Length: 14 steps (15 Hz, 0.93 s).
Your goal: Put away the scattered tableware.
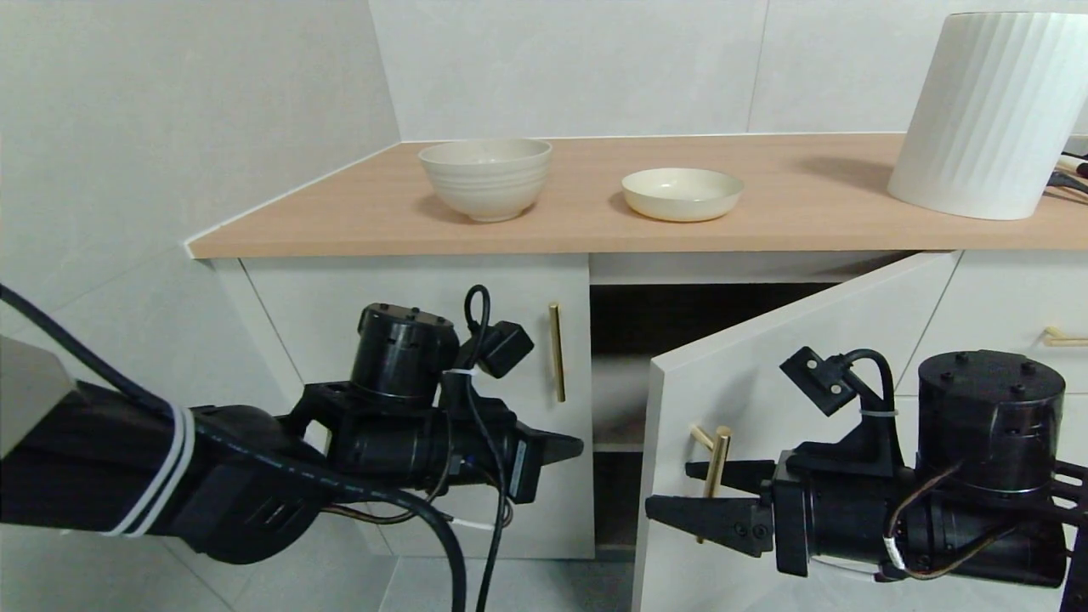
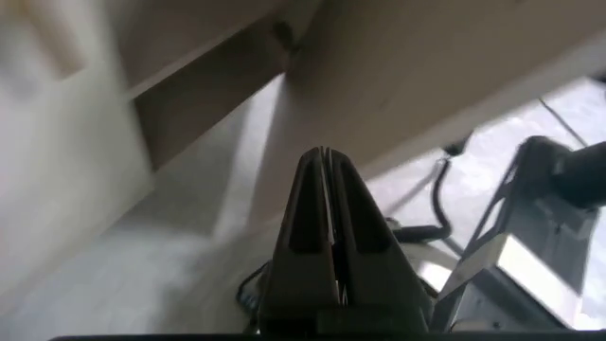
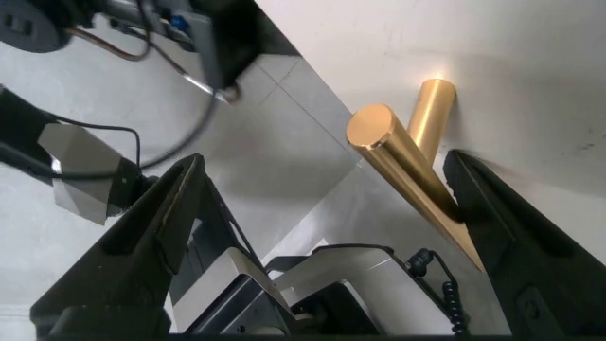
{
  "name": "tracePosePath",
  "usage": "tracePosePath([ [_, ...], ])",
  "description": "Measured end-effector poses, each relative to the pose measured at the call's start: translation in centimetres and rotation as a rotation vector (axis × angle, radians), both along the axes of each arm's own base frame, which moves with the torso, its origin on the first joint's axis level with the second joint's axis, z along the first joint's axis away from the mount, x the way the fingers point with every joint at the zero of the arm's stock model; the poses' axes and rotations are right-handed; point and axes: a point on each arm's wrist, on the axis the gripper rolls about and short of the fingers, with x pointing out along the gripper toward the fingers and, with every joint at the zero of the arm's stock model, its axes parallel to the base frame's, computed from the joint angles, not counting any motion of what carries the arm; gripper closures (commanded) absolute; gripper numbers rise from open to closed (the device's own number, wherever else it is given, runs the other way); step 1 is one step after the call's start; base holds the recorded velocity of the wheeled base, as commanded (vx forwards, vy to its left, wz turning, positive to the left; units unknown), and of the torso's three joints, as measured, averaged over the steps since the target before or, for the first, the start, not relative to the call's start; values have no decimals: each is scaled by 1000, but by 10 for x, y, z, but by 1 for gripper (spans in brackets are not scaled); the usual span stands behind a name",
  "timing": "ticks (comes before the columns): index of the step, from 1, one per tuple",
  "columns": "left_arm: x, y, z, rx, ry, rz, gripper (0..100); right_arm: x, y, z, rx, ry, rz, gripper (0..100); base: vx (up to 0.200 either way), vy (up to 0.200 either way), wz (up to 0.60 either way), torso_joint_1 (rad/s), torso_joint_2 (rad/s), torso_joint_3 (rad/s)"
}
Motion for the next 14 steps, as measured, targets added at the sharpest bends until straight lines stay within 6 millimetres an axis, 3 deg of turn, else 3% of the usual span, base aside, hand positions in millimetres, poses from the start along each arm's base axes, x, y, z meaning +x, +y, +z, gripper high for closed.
tracePosePath([
  [5, 10, -38, -3, -62, -17, -51, 100, 0, -1, 1, 3, -3, -2, 0, 0, 0, 0, 0, 0, 0],
  [14, 2, -66, -15, -126, 20, -86, 100, 6, -8, 1, 5, -1, -32, 0, 0, 0, 0, 0, 0, 0],
])
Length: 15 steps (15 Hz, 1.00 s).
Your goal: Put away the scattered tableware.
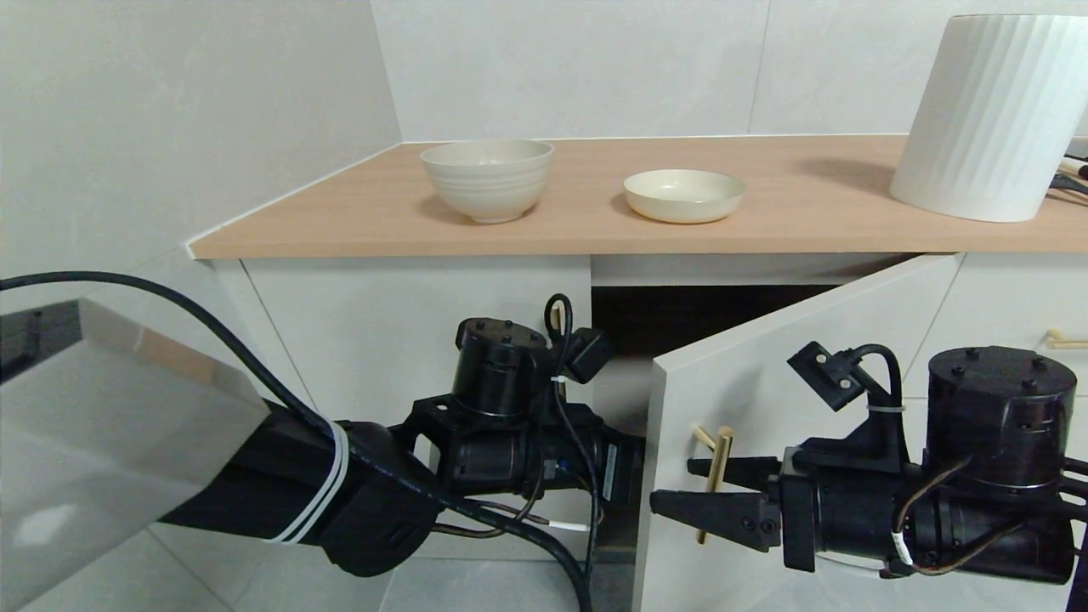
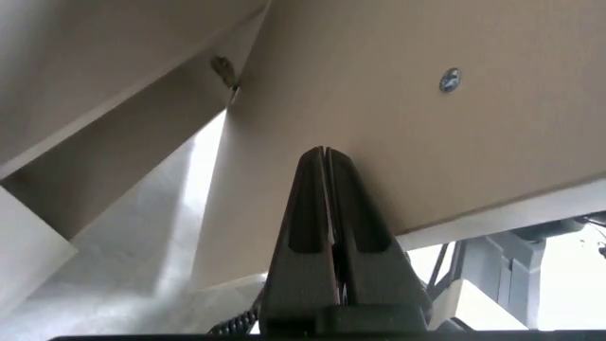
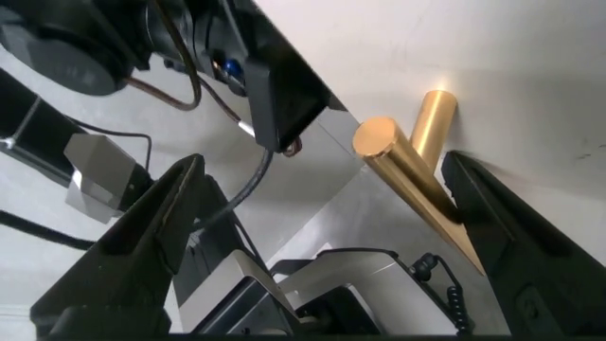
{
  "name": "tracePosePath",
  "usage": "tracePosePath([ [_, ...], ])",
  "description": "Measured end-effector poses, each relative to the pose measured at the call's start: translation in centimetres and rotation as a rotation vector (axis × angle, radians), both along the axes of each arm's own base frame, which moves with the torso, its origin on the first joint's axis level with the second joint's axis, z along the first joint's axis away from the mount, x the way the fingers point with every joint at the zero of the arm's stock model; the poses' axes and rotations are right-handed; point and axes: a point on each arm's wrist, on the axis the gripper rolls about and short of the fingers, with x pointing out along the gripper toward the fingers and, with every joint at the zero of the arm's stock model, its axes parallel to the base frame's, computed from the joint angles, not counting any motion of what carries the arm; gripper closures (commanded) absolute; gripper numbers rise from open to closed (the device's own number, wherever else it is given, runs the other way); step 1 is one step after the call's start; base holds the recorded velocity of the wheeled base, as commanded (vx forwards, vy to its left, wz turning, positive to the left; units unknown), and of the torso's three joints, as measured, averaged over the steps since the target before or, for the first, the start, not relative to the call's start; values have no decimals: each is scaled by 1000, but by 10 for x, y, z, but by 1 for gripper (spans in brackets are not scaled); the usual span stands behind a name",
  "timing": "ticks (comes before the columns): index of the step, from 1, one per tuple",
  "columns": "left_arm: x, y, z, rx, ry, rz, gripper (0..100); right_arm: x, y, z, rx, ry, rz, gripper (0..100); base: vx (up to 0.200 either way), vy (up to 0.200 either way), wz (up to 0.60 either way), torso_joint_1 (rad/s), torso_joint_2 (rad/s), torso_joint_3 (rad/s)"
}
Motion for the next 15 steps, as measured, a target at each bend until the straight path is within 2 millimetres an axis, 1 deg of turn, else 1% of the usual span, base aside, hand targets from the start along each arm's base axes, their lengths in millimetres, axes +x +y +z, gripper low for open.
tracePosePath([
  [4, -4, -10, 1, -31, -34, -13, 100, 12, -15, -3, -29, -23, -64, 0, 0, 0, 0, 0, 0, 0],
  [8, -4, -13, 0, -41, -25, -8, 100, 37, -46, -15, -117, -73, -191, 0, 0, 0, 0, 0, 0, 0],
  [10, -5, -14, 1, -43, -25, -12, 100, 43, -58, -15, -132, -91, -227, 0, 0, 0, 0, 0, 0, 0],
  [13, -6, -14, 0, -45, -19, -26, 100, 39, -67, -8, -146, -102, -251, 0, 0, 0, 0, 0, 0, 0],
  [14, -7, -15, 0, -46, -15, -31, 100, 33, -70, -5, -162, -95, -257, 0, 0, 0, 0, 0, 0, 0],
  [15, -8, -16, 0, -46, -8, -43, 100, 21, -74, 0, -179, -85, -263, 0, 0, 0, 0, 0, 0, 0],
])
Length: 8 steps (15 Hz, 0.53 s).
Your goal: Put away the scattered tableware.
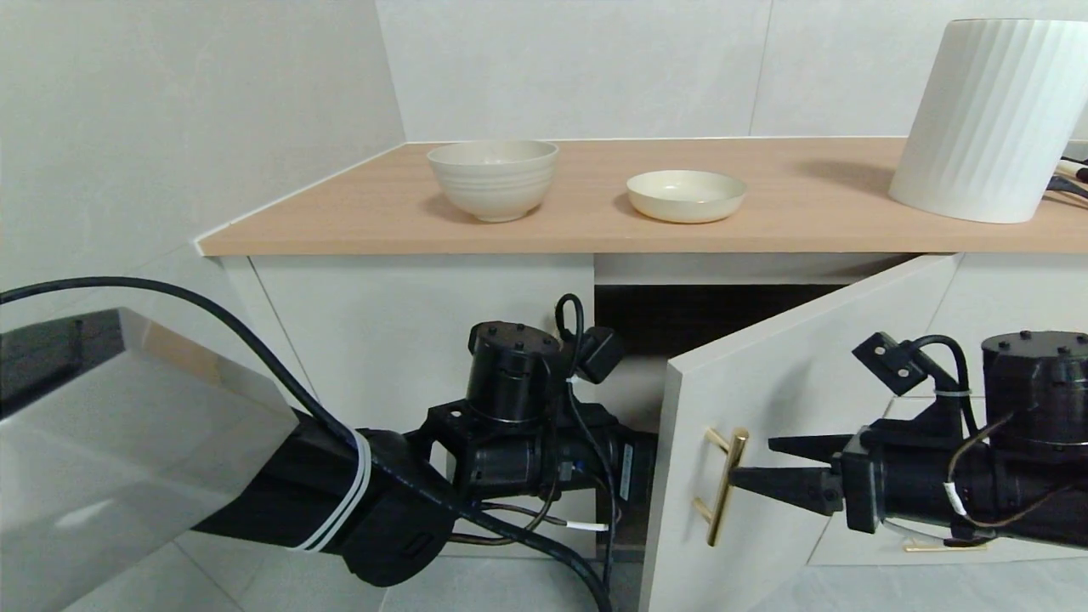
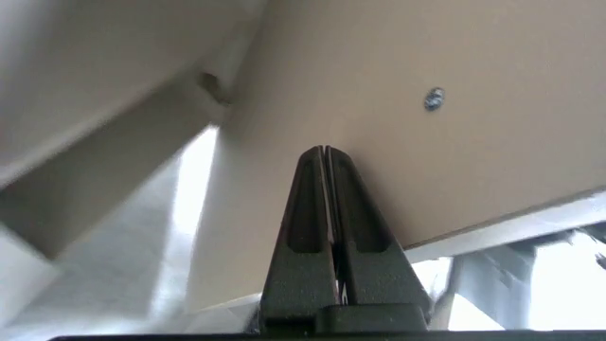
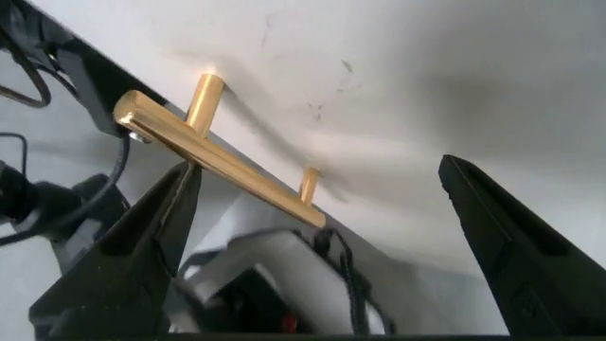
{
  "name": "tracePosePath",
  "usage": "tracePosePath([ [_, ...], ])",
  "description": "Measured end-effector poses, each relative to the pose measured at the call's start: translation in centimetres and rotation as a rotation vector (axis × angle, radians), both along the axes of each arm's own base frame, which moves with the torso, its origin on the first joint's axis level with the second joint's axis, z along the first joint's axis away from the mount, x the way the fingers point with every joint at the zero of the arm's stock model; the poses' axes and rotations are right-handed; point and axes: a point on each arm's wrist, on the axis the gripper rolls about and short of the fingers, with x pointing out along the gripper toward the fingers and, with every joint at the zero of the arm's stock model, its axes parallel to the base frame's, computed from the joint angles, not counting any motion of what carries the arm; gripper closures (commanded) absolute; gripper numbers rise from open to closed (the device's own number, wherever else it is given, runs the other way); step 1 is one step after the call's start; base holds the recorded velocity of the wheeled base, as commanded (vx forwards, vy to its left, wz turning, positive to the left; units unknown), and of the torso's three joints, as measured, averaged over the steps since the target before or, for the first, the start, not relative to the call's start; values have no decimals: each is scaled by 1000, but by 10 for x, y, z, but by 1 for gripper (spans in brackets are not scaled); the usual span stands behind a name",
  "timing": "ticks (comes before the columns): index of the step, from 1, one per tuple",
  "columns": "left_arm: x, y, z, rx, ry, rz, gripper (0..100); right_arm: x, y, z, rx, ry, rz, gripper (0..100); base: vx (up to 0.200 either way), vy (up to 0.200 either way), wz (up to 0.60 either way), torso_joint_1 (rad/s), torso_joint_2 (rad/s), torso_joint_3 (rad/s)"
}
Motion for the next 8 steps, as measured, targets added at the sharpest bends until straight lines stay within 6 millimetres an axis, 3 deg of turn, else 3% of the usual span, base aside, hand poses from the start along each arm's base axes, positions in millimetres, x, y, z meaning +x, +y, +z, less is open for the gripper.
tracePosePath([
  [2, -1, 1, 0, -3, 19, 0, 100, -27, -9, 15, -7, -29, -22, 0, 0, 0, 0, 0, 0, 0],
  [6, -2, 1, 1, -2, 16, 13, 100, -93, -26, 17, -48, 59, 51, 0, 0, 0, 0, 0, 0, 0],
  [8, -5, 0, -1, 2, 21, 5, 100, -109, -32, 19, -42, 48, 68, 0, 0, 0, 0, 0, 0, 0],
])
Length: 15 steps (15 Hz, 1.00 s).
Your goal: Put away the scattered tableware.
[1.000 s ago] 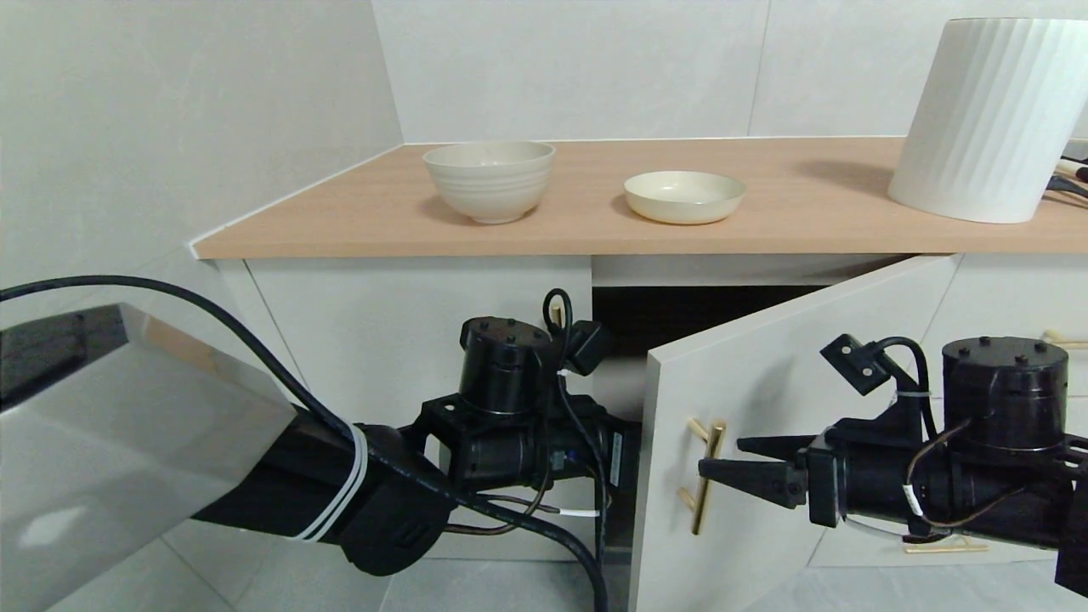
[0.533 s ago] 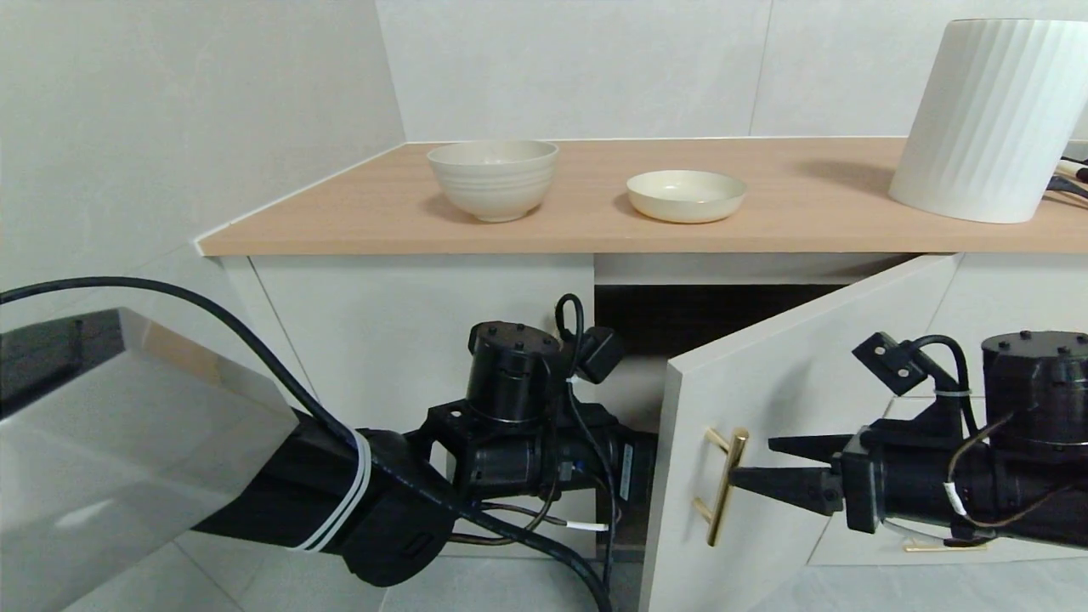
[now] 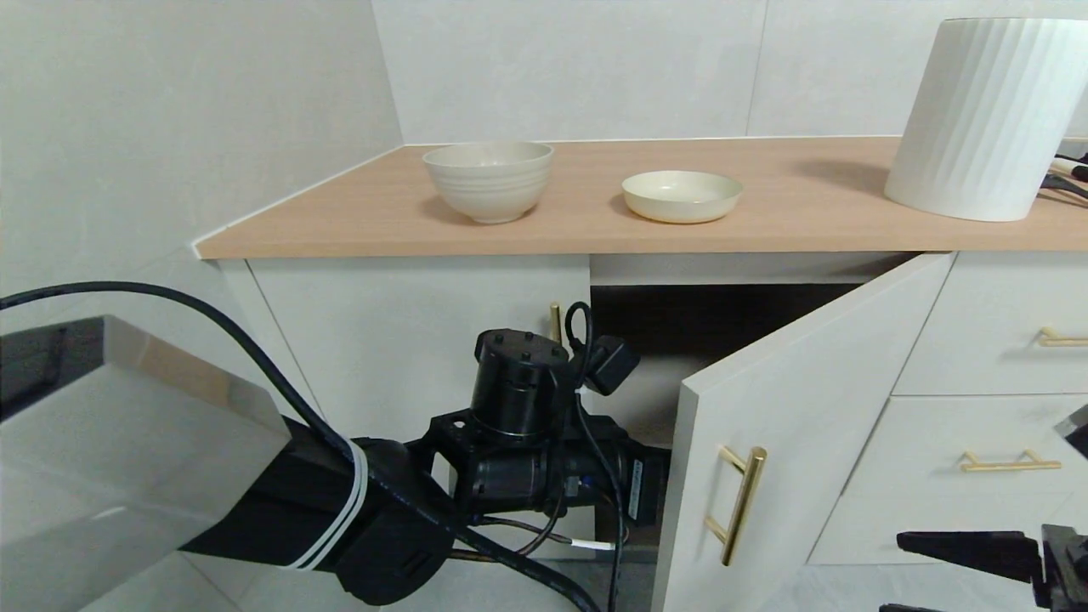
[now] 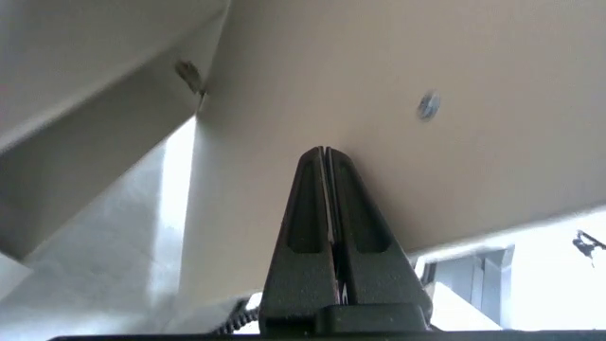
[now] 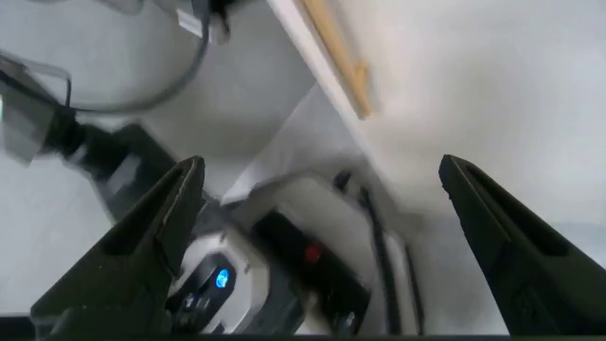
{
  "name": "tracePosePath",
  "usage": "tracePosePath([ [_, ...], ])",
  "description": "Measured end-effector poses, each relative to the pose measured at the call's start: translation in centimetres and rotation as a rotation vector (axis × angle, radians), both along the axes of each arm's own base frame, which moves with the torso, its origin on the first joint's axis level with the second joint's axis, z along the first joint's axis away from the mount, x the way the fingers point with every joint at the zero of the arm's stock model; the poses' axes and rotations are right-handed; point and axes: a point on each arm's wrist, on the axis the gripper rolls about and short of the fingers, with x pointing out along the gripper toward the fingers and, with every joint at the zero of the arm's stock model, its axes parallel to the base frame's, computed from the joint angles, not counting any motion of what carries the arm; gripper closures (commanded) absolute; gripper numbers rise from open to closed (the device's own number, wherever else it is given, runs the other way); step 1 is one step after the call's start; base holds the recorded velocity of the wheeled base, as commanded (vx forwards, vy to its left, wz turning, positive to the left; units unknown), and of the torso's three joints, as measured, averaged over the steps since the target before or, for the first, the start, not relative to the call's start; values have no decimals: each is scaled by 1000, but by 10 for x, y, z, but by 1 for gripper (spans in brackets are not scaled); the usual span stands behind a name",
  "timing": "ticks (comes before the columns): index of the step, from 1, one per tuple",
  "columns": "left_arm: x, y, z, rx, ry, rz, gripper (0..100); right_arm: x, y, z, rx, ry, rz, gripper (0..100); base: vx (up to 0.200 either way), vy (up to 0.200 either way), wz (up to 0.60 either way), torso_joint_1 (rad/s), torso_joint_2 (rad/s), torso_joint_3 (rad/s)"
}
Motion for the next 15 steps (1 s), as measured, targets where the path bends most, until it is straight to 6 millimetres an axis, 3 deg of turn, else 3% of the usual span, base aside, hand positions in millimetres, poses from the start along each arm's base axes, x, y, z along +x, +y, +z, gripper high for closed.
tracePosePath([
  [2, 0, 0, 0, 1, 0, 3, 100, -8, -3, 2, 12, -24, 12, 0, 0, 0, 0, 0, 0, 0],
  [7, -1, -1, -2, 3, 2, 2, 100, -14, -3, 1, 16, -30, 34, 0, -200, 0, 0, 10, 3, 1],
  [15, 10, -26, -8, -5, -33, 19, 100, -29, -6, 7, 39, -73, 75, 0, 0, 0, 0, 0, 0, 0],
])
